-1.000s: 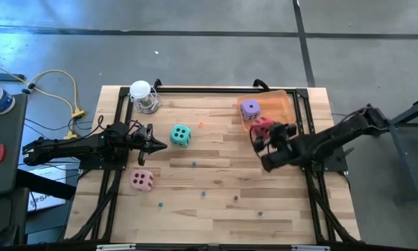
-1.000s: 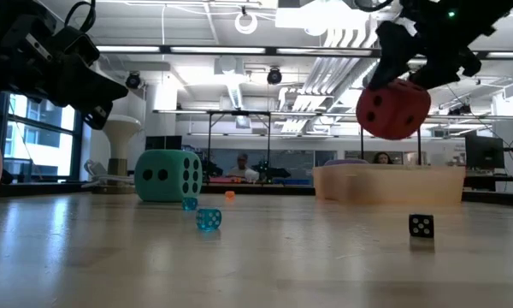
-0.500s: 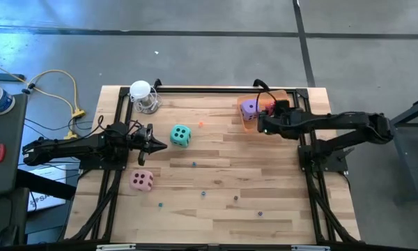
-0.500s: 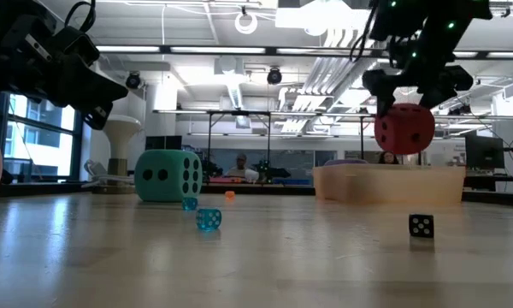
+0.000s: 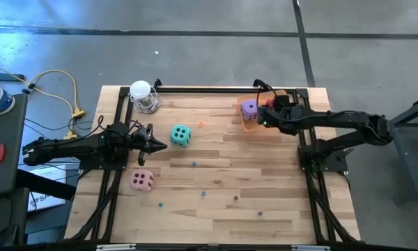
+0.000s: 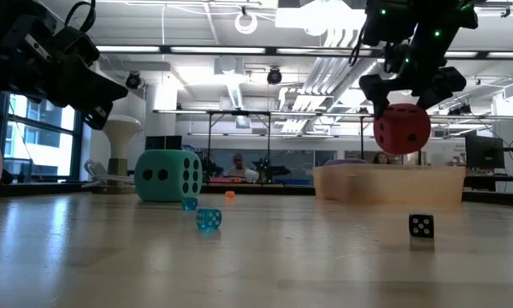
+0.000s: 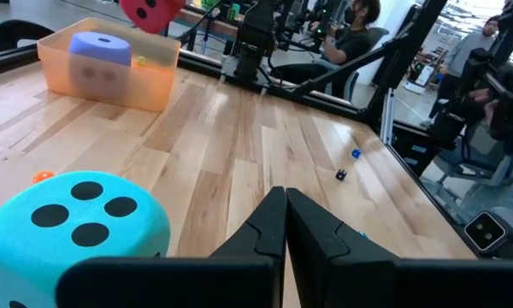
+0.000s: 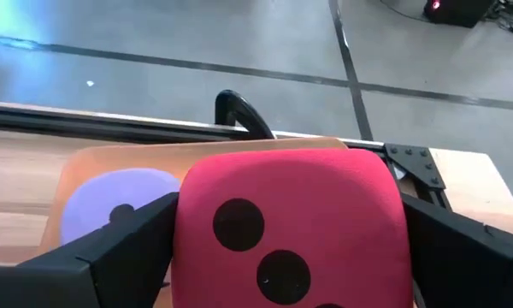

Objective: Pick & Place Dice
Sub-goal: Put the large red die into the the orange bin

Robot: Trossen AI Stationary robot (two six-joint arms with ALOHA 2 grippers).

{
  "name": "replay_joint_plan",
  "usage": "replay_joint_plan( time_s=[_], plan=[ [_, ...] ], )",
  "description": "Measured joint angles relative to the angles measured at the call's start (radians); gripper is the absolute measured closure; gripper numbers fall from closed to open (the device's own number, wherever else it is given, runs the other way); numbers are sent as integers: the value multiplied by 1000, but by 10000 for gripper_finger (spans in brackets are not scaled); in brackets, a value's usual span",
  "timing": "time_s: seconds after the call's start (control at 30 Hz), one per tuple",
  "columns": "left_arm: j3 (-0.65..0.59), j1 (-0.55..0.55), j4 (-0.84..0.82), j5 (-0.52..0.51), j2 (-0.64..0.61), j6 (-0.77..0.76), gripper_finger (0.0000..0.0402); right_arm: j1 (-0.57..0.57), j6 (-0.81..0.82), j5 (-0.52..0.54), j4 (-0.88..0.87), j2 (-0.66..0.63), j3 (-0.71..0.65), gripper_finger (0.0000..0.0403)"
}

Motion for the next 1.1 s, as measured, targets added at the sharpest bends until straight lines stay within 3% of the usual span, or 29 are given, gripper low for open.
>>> replay_joint_plan(
  time_s=[0.5, 1.1],
  plan=[
    [0, 0, -7, 0, 0, 0, 399, -89, -51, -135, 19, 108, 0, 4],
    [0, 0, -7, -1, 0, 25, 399, -101, -81, -130, 33, 152, 0, 4]
  ],
)
